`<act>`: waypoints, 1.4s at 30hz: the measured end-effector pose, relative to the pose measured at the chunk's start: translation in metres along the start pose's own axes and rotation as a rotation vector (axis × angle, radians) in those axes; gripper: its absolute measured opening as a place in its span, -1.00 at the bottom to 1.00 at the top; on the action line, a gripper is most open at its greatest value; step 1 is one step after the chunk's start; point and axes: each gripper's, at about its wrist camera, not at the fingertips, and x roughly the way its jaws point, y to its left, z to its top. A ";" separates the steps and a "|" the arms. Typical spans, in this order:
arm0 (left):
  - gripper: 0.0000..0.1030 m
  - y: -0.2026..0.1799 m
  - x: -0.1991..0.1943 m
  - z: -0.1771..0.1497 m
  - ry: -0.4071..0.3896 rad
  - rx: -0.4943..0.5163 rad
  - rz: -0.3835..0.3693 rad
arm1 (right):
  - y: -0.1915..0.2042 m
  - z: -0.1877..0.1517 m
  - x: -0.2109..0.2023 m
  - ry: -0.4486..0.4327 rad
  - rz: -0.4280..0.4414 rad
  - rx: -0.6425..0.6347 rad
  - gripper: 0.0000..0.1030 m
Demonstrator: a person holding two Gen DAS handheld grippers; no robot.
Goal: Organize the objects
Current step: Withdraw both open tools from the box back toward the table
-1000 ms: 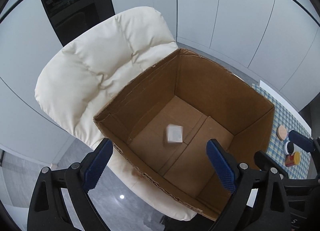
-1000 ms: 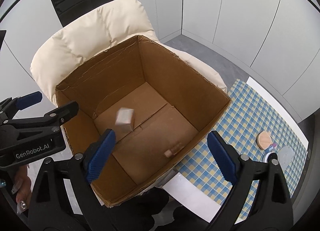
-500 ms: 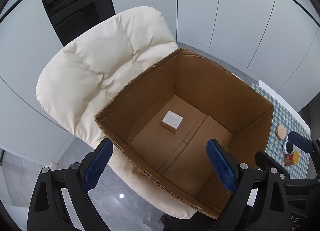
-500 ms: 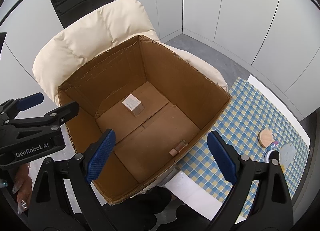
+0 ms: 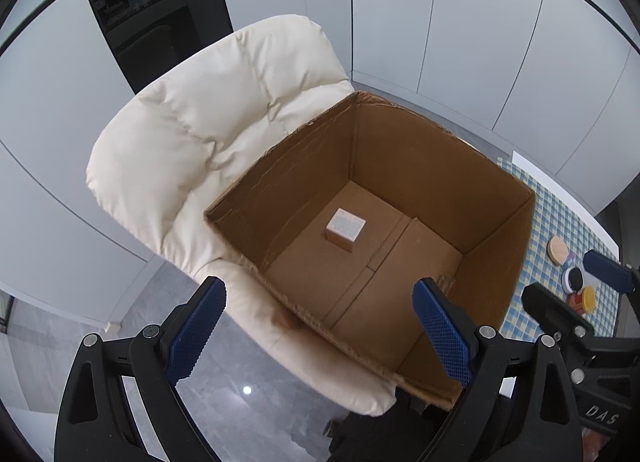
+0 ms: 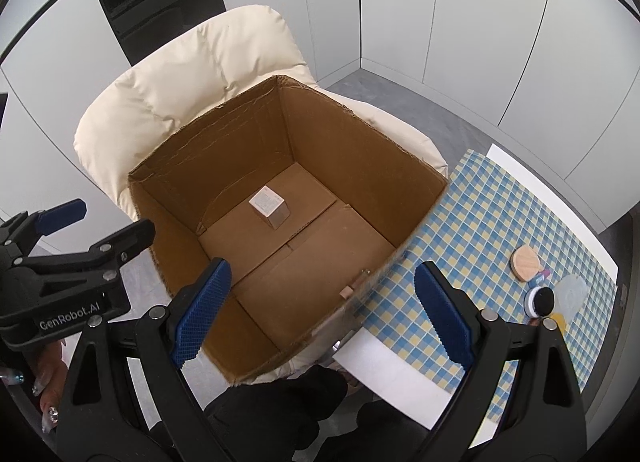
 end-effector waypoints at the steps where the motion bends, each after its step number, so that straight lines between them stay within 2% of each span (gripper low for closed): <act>1: 0.84 0.001 -0.002 -0.002 -0.002 -0.001 -0.001 | 0.000 -0.002 -0.004 -0.002 -0.002 -0.001 0.84; 20: 0.84 0.008 -0.081 -0.070 -0.020 0.024 -0.043 | 0.014 -0.068 -0.091 -0.032 -0.019 0.000 0.84; 27: 0.84 0.014 -0.102 -0.095 -0.008 0.014 -0.094 | 0.018 -0.093 -0.110 -0.027 -0.009 0.002 0.84; 39: 0.84 0.025 -0.131 -0.134 -0.020 0.002 -0.094 | 0.032 -0.138 -0.137 -0.024 0.010 0.009 0.84; 42: 0.84 0.024 -0.136 -0.145 -0.025 0.016 -0.073 | 0.033 -0.151 -0.144 -0.019 0.025 0.019 0.84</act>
